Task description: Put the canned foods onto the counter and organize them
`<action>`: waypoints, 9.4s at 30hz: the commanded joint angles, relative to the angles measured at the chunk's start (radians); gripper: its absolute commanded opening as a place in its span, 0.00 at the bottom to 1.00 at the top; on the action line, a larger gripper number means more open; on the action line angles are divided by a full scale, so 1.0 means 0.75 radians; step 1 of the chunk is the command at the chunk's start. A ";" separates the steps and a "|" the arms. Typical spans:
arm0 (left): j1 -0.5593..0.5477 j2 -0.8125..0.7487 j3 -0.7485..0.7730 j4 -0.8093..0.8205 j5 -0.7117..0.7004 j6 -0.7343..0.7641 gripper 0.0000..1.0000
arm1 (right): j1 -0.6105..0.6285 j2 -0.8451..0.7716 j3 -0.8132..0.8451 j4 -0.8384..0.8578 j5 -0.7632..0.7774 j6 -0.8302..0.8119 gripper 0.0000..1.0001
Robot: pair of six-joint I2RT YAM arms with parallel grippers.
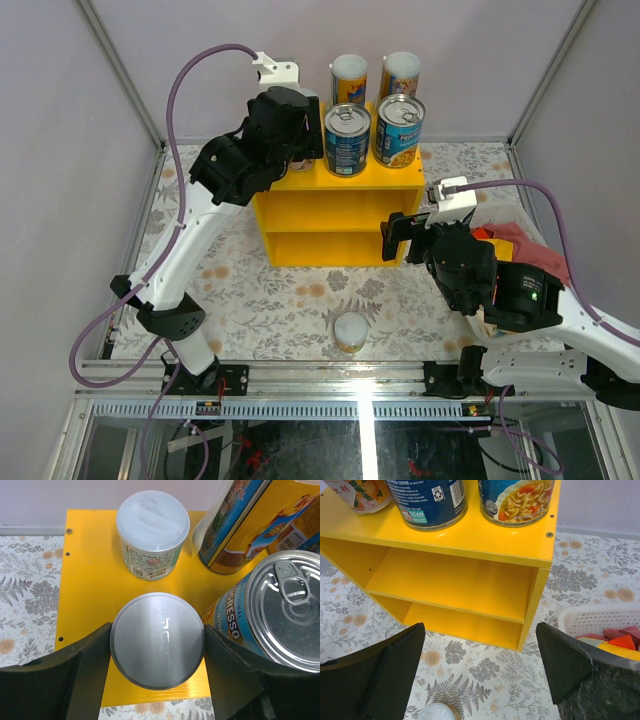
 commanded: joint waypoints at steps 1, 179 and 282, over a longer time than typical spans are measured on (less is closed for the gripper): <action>0.013 -0.015 0.020 0.071 0.003 0.023 0.29 | 0.009 0.000 0.012 0.066 0.007 -0.006 0.99; -1.349 -0.694 -1.145 0.455 -1.343 -0.324 0.00 | -0.794 -0.022 -0.121 -0.049 -0.698 -0.017 0.99; 0.371 -0.218 -0.387 0.658 0.369 0.317 0.00 | -0.794 -0.013 -0.184 0.039 -0.762 -0.031 0.99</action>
